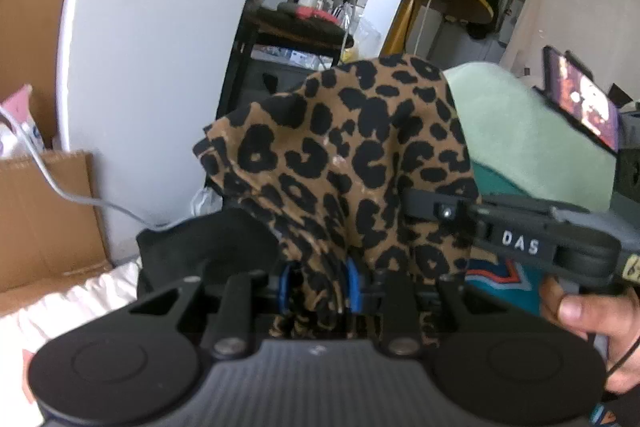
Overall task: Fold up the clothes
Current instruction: 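Raise the held leopard-print bundle high with both tools, then lower the leopard-print bundle onto the bed with both tools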
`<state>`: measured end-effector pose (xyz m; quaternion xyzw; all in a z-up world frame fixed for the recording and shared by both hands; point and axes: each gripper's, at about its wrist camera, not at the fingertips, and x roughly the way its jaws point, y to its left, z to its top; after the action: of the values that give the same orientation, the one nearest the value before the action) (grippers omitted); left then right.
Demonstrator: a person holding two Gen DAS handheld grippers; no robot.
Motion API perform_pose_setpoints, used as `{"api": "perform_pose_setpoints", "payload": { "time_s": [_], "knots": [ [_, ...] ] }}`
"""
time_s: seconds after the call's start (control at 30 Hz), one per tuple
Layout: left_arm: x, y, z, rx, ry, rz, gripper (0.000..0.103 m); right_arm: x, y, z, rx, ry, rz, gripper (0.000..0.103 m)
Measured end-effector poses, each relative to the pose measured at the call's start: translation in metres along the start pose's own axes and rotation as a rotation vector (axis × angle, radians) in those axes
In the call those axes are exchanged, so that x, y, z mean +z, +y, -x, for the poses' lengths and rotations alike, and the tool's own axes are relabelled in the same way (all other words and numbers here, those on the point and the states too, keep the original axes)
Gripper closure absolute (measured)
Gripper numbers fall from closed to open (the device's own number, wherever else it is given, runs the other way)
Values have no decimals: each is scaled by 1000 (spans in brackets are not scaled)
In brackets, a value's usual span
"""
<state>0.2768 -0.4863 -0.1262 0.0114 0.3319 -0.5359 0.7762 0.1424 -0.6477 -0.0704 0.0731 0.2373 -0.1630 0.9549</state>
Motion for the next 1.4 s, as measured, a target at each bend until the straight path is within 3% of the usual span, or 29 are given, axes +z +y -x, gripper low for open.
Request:
{"api": "perform_pose_setpoints", "payload": {
  "time_s": [0.23,0.73,1.0,1.17,1.37,1.4],
  "knots": [
    [-17,43,-47,-24,43,62,74,-20,-4,-58,-13,73,37,98],
    [-30,141,-124,-32,56,214,74,-33,-8,-189,-7,207,84,98],
    [-36,172,-145,-23,58,305,74,-32,-17,-241,16,291,78,98],
    [-43,190,-151,-25,39,433,75,-36,-18,-270,16,336,80,98],
    [-45,197,-171,27,61,419,73,-39,-19,-299,-15,419,90,95],
    [-44,198,-171,33,68,419,71,-38,-19,-301,-27,422,99,89]
  ]
}}
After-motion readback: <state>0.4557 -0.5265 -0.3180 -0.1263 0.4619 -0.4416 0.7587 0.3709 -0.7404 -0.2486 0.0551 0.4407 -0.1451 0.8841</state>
